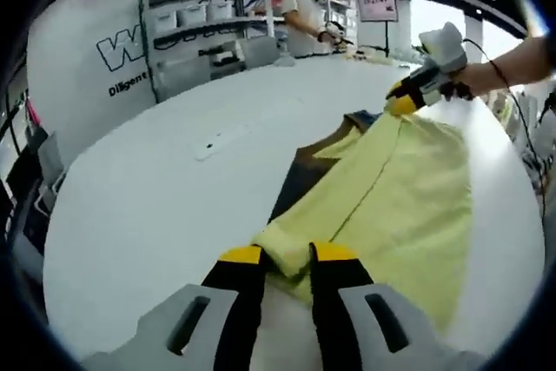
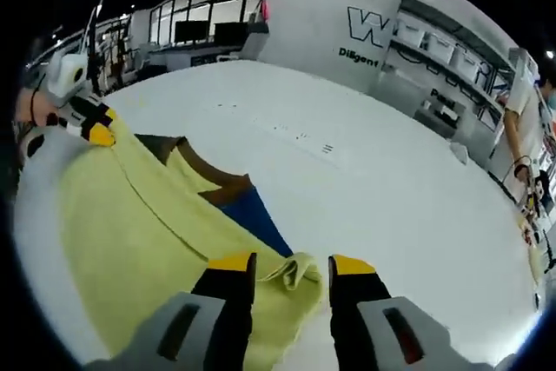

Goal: Fold the garment on the visible template until the final outline fits inside the template.

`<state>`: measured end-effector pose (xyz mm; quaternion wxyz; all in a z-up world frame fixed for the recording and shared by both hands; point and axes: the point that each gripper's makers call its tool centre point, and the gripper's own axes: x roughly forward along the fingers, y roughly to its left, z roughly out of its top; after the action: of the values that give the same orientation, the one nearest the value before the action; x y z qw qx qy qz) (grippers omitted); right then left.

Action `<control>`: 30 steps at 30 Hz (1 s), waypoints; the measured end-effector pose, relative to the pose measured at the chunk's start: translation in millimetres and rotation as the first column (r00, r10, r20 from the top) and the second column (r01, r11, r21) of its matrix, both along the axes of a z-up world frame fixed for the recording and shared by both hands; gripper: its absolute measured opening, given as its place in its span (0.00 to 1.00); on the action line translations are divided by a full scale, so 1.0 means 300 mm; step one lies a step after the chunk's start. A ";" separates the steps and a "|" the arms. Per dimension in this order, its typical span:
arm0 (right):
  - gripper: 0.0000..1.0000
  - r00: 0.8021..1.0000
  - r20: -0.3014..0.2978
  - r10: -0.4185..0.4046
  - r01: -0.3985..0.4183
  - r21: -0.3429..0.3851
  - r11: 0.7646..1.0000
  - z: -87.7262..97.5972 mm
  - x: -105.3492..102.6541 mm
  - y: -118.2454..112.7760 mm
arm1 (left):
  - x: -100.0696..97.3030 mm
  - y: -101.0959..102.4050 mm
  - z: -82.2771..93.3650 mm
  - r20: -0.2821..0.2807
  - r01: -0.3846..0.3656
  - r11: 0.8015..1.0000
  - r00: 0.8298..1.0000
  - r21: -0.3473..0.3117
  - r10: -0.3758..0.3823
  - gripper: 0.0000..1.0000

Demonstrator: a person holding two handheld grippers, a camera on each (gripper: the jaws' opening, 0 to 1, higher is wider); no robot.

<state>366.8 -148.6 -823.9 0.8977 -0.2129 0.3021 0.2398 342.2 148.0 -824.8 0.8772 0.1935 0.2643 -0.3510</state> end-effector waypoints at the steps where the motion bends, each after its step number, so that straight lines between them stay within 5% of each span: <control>1: 0.32 0.998 0.010 0.062 -0.062 -0.065 0.996 0.001 -0.001 -0.004 | 0.026 0.014 0.009 0.035 0.027 0.999 0.999 0.031 -0.028 0.24; 5: 0.33 0.981 0.009 0.195 -0.194 -0.081 0.978 0.016 -0.007 0.027 | 0.019 0.028 0.031 0.069 0.048 0.997 0.996 0.058 -0.052 0.34; 7: 0.35 0.959 -0.006 0.282 -0.281 -0.126 0.951 0.025 -0.017 0.037 | 0.021 0.033 0.055 0.129 0.089 0.992 0.987 0.093 -0.100 0.36; 11: 0.34 0.952 -0.051 0.300 -0.305 -0.127 0.944 0.019 -0.023 0.028 | 0.022 0.023 0.043 0.152 0.192 0.960 0.962 0.203 -0.225 0.48; 15: 0.32 0.937 -0.072 0.341 -0.348 -0.142 0.927 0.019 -0.037 0.010 | 0.006 -0.005 0.043 0.171 0.289 0.903 0.920 0.316 -0.354 0.46; 20: 0.24 0.928 -0.120 0.354 -0.372 -0.221 0.901 -0.008 -0.053 -0.018 | 0.035 -0.001 0.021 0.165 0.303 0.883 0.911 0.359 -0.379 0.40; 22: 0.23 0.933 -0.110 0.343 -0.359 -0.209 0.910 -0.004 -0.048 -0.010 | 0.043 0.009 0.014 0.173 0.301 0.856 0.899 0.421 -0.401 0.36; 30: 0.06 0.952 -0.092 0.292 -0.304 -0.176 0.936 -0.009 -0.018 -0.013 | 0.046 0.000 -0.006 0.165 0.320 0.844 0.891 0.430 -0.423 0.23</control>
<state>361.5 -152.4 -826.7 0.8166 -0.3323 0.3163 0.3504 356.1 148.2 -826.6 0.7614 0.4559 0.1717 -0.4277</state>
